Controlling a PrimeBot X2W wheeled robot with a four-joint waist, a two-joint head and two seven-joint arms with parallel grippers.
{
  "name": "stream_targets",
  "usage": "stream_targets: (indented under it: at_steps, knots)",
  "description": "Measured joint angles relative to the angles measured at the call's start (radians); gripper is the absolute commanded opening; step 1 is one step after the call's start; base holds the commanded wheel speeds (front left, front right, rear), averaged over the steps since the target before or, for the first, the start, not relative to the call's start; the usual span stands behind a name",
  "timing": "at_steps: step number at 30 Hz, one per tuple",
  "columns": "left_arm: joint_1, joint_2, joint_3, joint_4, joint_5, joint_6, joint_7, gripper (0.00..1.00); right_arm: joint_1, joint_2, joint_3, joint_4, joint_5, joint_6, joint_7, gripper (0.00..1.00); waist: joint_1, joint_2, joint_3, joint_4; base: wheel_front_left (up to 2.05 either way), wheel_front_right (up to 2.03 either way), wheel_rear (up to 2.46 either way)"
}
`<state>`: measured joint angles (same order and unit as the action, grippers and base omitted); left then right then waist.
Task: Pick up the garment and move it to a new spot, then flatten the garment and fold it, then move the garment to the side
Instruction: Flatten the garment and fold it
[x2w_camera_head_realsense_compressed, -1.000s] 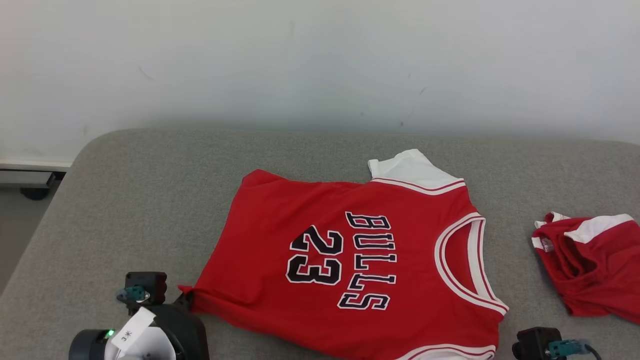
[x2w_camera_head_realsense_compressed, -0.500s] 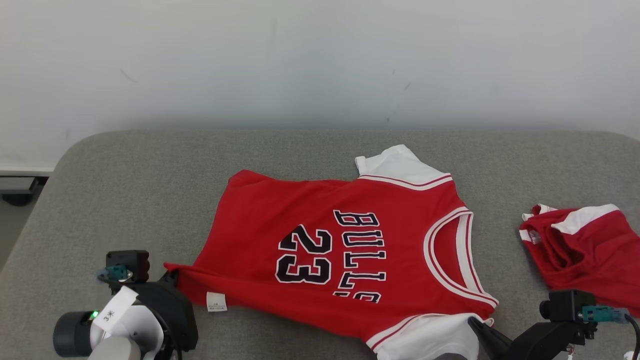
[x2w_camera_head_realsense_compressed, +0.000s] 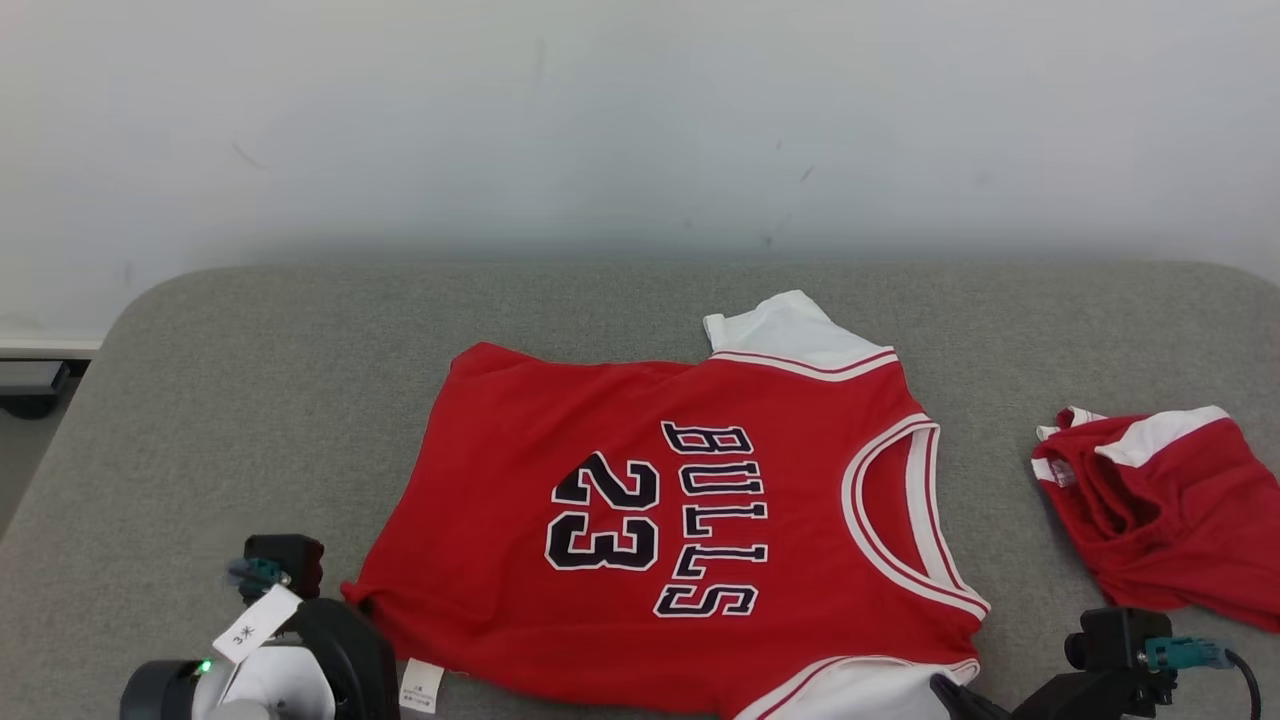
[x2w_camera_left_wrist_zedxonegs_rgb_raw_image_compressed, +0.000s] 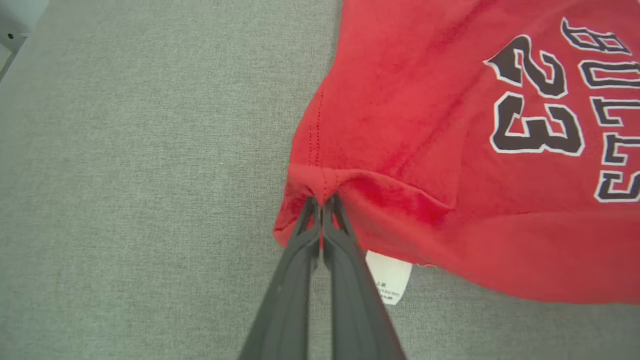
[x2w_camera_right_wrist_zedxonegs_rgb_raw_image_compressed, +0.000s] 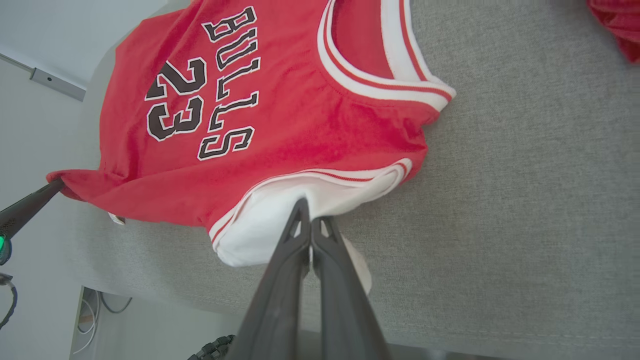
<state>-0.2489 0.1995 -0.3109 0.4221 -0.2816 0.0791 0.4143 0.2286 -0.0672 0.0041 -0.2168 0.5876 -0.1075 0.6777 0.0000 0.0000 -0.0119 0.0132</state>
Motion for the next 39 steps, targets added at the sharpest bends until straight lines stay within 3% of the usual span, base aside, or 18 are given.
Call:
stream_targets:
  at_steps: [3, 4, 5, 6, 7, 14, 19, 32, 39]
  knots:
    - [-0.035, 0.005, -0.031, 0.022, 0.001, -0.039, 0.021, 0.01, -0.011, 0.001, -0.004, 0.002, -0.002, -0.007, -0.001, 0.0, 0.0, 0.0, -0.001, 0.001, 0.0, 0.0, 0.0]
    - [-0.057, 0.004, -0.042, 0.036, 0.003, -0.055, 0.034, 0.11, -0.02, 0.001, -0.001, 0.007, -0.004, -0.007, -0.001, 0.0, 0.0, 0.0, -0.002, 0.001, 0.0, 0.0, 0.0]
    - [-0.075, 0.004, -0.051, 0.052, 0.004, -0.064, 0.04, 0.46, -0.03, 0.002, 0.006, 0.012, -0.006, -0.007, -0.001, 0.0, 0.0, 0.0, -0.003, 0.0, 0.0, 0.0, 0.0]
    - [-0.089, 0.004, -0.056, 0.063, 0.007, -0.069, 0.043, 0.46, -0.039, 0.003, 0.011, 0.017, -0.006, -0.007, -0.001, 0.0, 0.0, 0.0, -0.003, -0.002, 0.0, 0.0, 0.0]
    - [-0.101, 0.004, -0.061, 0.076, 0.014, -0.071, 0.043, 1.0, -0.047, 0.004, 0.017, 0.02, -0.006, -0.007, -0.001, 0.0, 0.0, 0.0, -0.003, -0.005, 0.0, 0.0, 0.0]
    - [-0.129, 0.0, -0.066, 0.115, 0.028, -0.078, 0.041, 1.0, -0.054, 0.007, 0.026, 0.023, -0.009, -0.008, -0.011, 0.0, 0.0, 0.0, -0.001, -0.018, 0.0, 0.0, 0.0]
    - [-0.12, 0.057, -0.047, 0.127, 0.033, -0.069, 0.025, 1.0, -0.052, 0.009, 0.025, 0.027, -0.009, -0.012, -0.019, 0.0, 0.0, 0.0, -0.001, -0.016, 0.0, 0.0, 0.0]
    - [0.042, 0.121, -0.03, 0.111, 0.016, -0.081, 0.057, 1.0, -0.033, 0.014, 0.02, 0.035, -0.01, -0.016, -0.035, 0.0, 0.0, 0.0, -0.006, 0.028, 0.0, 0.0, 0.0]
    - [0.05, 0.115, -0.071, 0.069, 0.012, -0.142, 0.05, 1.0, -0.033, 0.014, 0.022, 0.037, -0.011, -0.016, -0.035, 0.0, 0.0, 0.0, -0.004, 0.031, 0.0, 0.0, 0.0]
